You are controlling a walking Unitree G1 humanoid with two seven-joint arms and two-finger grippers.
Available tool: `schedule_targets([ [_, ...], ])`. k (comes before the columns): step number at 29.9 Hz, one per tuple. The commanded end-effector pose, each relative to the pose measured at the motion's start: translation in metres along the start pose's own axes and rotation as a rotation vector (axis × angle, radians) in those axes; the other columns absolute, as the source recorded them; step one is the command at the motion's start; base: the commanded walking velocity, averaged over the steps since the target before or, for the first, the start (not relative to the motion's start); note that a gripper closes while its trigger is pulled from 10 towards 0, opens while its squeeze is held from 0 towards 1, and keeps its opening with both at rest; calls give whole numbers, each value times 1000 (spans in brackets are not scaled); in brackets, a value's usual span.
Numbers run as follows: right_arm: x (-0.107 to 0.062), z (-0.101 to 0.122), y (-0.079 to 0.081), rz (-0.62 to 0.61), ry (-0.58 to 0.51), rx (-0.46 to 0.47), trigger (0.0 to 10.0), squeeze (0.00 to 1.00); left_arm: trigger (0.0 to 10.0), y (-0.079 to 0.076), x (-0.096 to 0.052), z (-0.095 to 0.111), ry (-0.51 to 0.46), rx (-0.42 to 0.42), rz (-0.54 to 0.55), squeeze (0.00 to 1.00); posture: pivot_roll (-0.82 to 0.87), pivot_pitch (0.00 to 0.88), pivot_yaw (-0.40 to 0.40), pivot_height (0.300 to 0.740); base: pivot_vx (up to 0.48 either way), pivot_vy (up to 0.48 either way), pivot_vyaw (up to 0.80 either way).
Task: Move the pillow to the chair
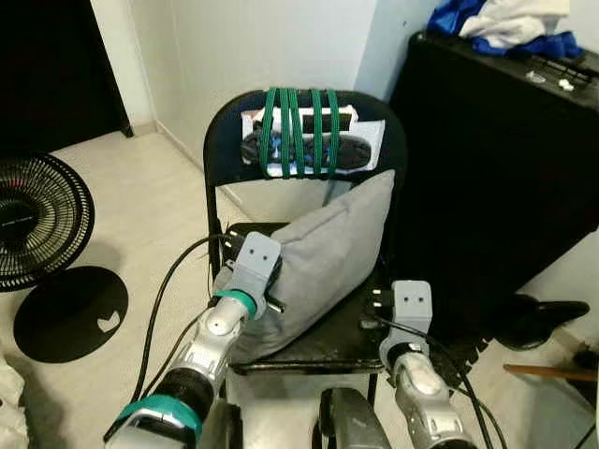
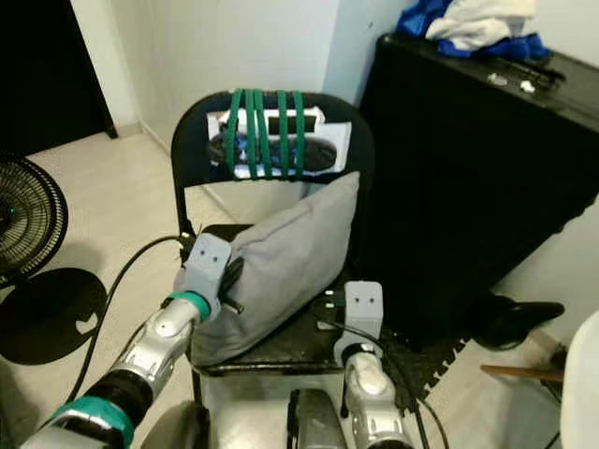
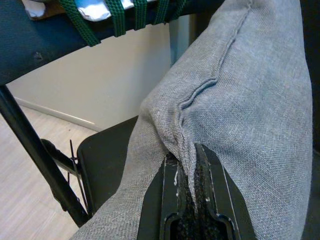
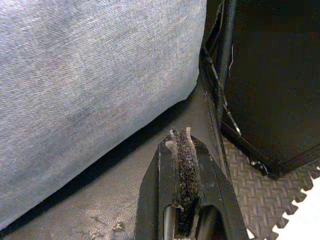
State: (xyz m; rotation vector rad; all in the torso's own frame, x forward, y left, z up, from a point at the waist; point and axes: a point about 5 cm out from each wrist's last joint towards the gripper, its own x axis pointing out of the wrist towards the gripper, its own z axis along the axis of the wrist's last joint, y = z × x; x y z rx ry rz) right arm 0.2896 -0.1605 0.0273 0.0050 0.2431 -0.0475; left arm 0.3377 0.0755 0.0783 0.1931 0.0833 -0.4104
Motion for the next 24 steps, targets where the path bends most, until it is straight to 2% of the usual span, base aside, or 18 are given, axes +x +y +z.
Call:
schedule_targets([
  [1,-2,-5,-4,-16,28,8,10000,0,10000,-11,-1,-13,78,5,-51,0,-18,84,-2,631,0,0,0],
  [4,-2,-6,-5,-15,35,6,10000,0,10000,-16,4,-8,84,38,-83,0,-15,83,-8,631,0,0,0],
  [7,-1,-6,-5,-18,43,0,10000,0,10000,-11,11,1,89,98,-50,0,-20,79,-4,631,0,0,0],
  [12,-1,-6,-6,-24,47,-4,10000,0,10000,-5,15,8,72,109,-16,0,-21,78,-3,631,0,0,0],
  [13,-1,-7,-7,-29,49,-5,10000,0,10000,-2,17,16,35,107,-5,937,-20,77,-4,631,0,0,0],
  [14,-1,-7,-7,-33,50,-5,10000,0,10000,1,19,24,-2,115,-4,1000,-19,77,-4,631,0,0,0],
  [19,-1,-8,-7,-35,52,-5,10000,0,10000,4,20,32,-48,119,-5,1000,-18,74,-6,631,0,0,0],
  [23,-1,-7,-7,-32,53,-5,10000,0,10000,8,19,34,-76,98,-26,1000,-18,73,-6,631,0,0,0],
  [24,0,-7,-7,-31,53,-5,10000,0,10000,11,18,35,-89,66,-29,1000,-16,66,-11,631,0,0,0],
])
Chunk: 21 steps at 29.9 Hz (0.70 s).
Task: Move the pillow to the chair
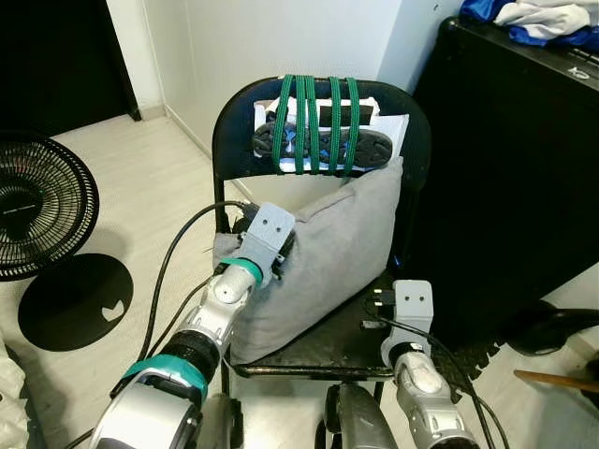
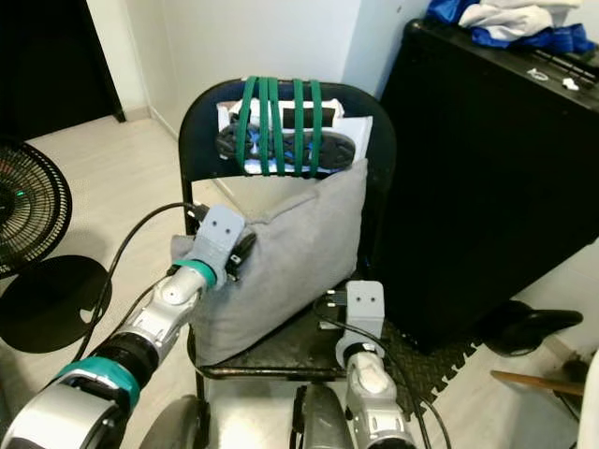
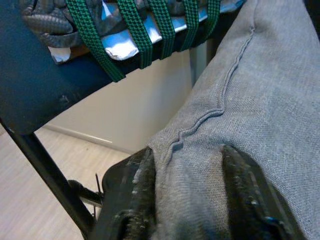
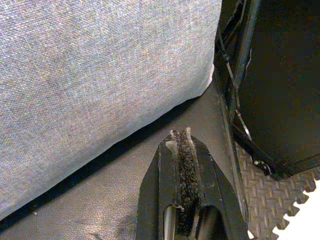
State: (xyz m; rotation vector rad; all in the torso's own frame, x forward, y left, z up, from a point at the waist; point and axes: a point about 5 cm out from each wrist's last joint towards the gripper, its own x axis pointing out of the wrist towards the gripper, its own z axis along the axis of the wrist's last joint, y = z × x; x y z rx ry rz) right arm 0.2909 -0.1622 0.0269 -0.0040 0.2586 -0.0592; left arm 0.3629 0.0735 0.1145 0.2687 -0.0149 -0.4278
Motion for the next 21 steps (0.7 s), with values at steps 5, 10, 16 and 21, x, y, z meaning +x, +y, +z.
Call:
schedule_targets([
  [5,0,-6,-4,-13,37,3,10000,0,10000,2,-2,0,-21,-75,-20,1000,-16,66,-11,631,0,0,0],
  [10,3,-4,-2,-2,35,-1,10000,0,10000,16,-3,3,-51,-105,1,1000,-6,45,-24,631,0,0,0],
  [16,5,0,-2,-4,19,12,10000,0,10000,75,-7,23,-115,-109,238,0,-2,19,-16,631,0,0,0],
  [21,4,3,0,6,-6,29,10000,0,10000,97,-17,35,-211,-171,323,0,14,8,-19,631,0,0,0],
])
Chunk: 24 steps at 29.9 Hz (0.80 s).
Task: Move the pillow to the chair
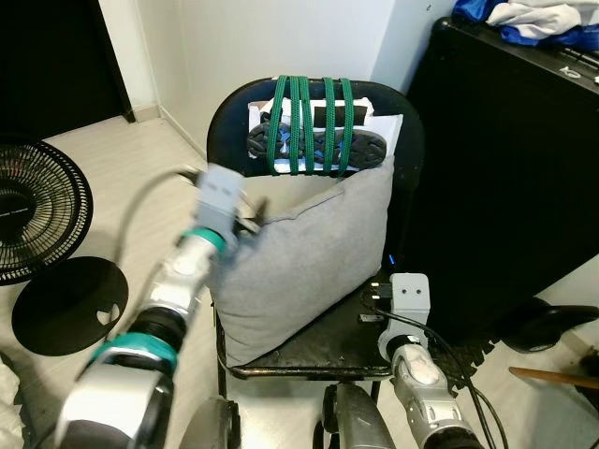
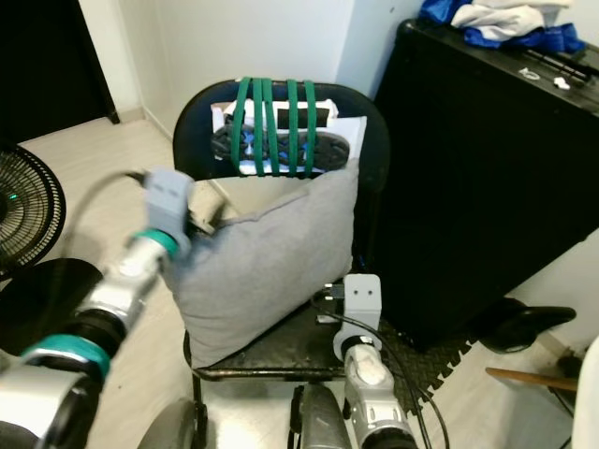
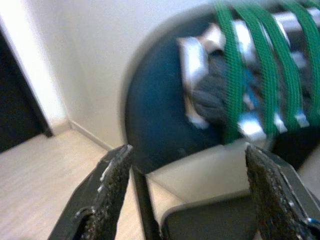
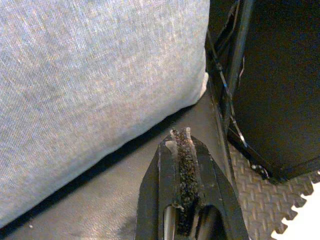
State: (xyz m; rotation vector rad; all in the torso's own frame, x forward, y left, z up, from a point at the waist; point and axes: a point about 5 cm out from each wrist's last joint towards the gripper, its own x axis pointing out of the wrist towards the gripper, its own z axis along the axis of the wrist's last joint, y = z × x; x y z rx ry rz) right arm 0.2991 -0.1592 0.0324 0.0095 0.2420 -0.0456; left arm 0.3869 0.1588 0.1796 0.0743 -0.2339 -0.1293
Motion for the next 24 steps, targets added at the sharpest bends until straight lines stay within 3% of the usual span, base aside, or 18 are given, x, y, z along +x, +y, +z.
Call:
schedule_targets([
  [1,-3,-3,-2,-4,-4,24,10000,0,10000,0,-5,-2,-19,-34,12,0,14,8,-19,631,0,0,0],
  [8,-4,21,12,74,-157,46,10000,0,10000,4,-29,-7,-34,-114,63,0,27,0,-31,631,0,0,0],
  [11,-4,43,21,139,-264,12,10000,0,10000,-11,-50,-25,33,-63,5,0,45,5,-42,631,0,0,0],
  [12,-4,43,21,139,-264,12,10000,0,10000,-11,-50,-25,33,-63,5,0,45,5,-42,631,0,0,0],
  [15,2,63,26,167,-312,0,10000,0,10000,-21,-73,-48,144,-43,56,0,48,6,-53,631,0,0,0],
  [24,4,65,33,199,-299,-4,10000,0,10000,-24,-70,-46,128,-22,82,0,56,7,-51,651,0,0,0],
])
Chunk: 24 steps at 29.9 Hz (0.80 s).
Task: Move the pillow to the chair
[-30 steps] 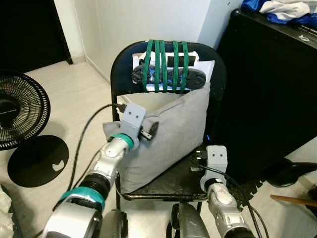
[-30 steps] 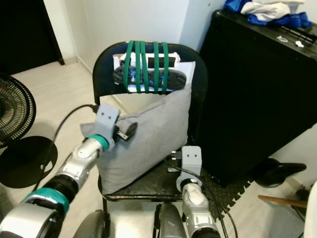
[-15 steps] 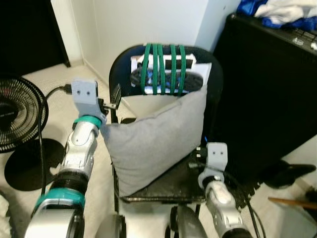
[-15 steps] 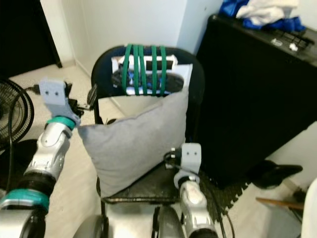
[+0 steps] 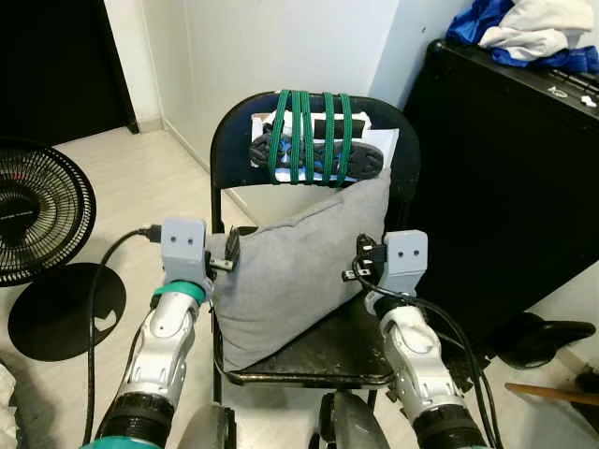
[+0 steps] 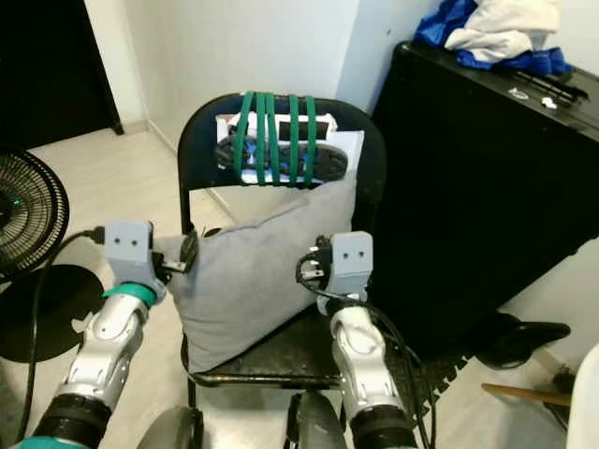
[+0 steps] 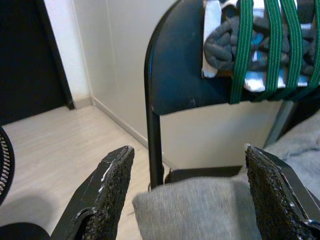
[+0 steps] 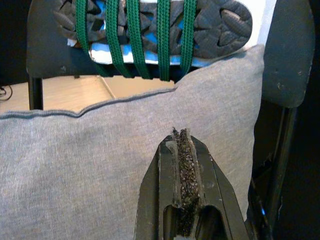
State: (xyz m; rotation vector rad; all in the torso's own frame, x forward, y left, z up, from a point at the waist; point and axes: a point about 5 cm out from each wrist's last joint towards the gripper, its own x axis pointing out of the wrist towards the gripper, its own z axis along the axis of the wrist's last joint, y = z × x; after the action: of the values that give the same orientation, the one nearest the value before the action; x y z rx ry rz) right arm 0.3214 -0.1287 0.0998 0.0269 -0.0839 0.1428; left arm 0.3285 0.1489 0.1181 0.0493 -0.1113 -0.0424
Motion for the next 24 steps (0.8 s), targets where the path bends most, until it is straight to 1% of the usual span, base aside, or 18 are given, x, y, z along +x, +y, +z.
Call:
schedule_targets([
  [1,-1,-5,2,10,24,-1,10000,0,10000,-2,-2,-1,12,1,-10,0,55,7,-50,656,0,0,0],
  [4,-2,-4,3,7,22,4,10000,0,10000,-3,-3,-2,22,22,-28,0,53,6,-47,666,0,0,0],
  [9,-4,-5,1,0,35,10,10000,0,10000,-4,-3,3,27,28,-32,0,51,7,-35,686,0,0,0],
  [14,-4,-5,1,-1,37,10,10000,0,10000,-4,-3,3,30,32,-29,0,50,7,-34,691,0,0,0],
  [20,-4,-5,1,-4,43,4,10000,0,10000,-14,-3,2,35,28,-37,0,44,1,-36,711,0,0,0],
  [24,-3,-4,0,-4,44,2,10000,0,10000,-15,-2,3,36,24,-36,0,44,1,-36,716,0,0,0],
])
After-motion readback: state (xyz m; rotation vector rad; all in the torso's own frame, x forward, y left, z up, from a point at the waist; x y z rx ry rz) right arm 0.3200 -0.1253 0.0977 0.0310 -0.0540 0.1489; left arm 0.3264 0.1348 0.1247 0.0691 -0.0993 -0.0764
